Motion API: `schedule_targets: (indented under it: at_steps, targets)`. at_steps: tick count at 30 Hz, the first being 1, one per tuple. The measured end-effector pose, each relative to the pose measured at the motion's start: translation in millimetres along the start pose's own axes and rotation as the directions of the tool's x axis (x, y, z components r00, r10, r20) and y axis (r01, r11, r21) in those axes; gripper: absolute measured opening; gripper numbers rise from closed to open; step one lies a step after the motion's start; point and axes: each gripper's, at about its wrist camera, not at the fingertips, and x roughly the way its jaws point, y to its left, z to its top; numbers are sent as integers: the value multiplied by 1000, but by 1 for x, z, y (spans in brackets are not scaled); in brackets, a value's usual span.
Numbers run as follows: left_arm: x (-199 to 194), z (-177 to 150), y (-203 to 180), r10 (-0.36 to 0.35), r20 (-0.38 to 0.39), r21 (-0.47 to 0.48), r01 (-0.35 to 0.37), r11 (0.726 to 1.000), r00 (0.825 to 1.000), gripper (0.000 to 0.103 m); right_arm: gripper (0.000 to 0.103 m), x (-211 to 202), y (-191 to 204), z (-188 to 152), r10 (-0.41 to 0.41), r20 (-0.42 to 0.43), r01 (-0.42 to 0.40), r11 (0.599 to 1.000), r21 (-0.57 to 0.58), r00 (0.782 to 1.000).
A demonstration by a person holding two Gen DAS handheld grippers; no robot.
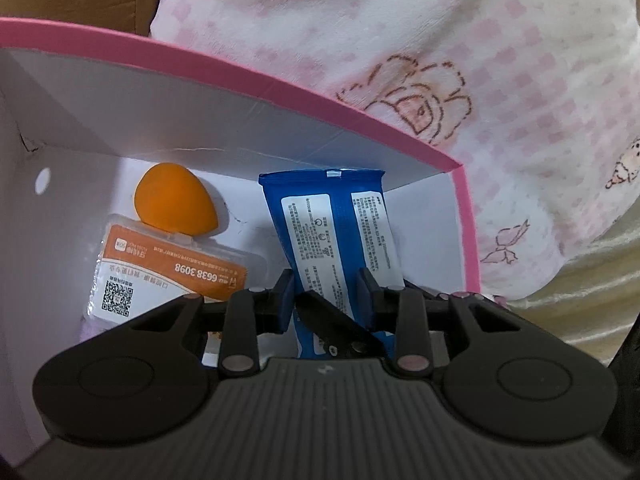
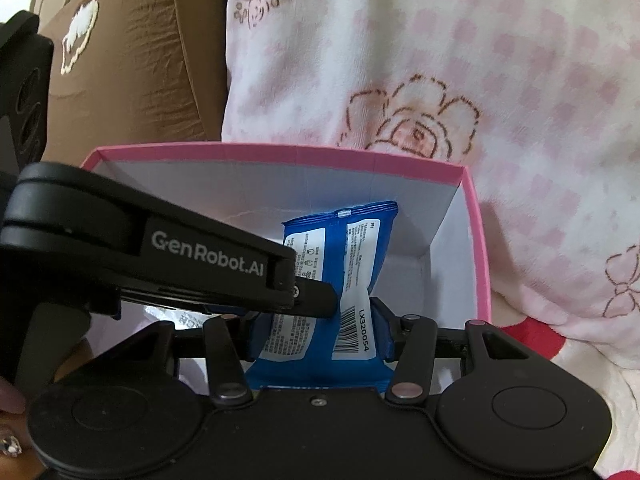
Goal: Organize objects
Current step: 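Lower the blue snack packet into the pink box with the left tool, then open the left tool to release the snack packet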
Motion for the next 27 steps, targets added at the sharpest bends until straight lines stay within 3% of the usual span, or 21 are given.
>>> schedule_targets:
  at_steps: [13, 15, 19, 23, 27]
  targets:
    - [9, 0, -3, 54, -24, -2, -54, 999, 998, 32, 56, 13, 10, 5, -43, -65, 38, 997, -74, 997]
    - [3, -2, -5, 59, -16, 20, -58, 998, 998, 38, 56, 7, 9, 4, -31, -53, 28, 998, -63, 998]
    - [-13, -5, -9, 29, -22, 34, -29, 999, 999, 38, 60, -11, 8, 1, 0, -24, -1, 999, -36, 1000]
    - [-32, -10, -17, 60, 9, 82, -61, 995, 998, 38, 61, -34, 15, -5, -27, 25, 28, 998, -49, 999]
    - [-47, -15, -19, 59, 15, 101, -60, 993, 998, 38, 61, -60, 14, -11, 13, 53, -12, 1000, -25, 999]
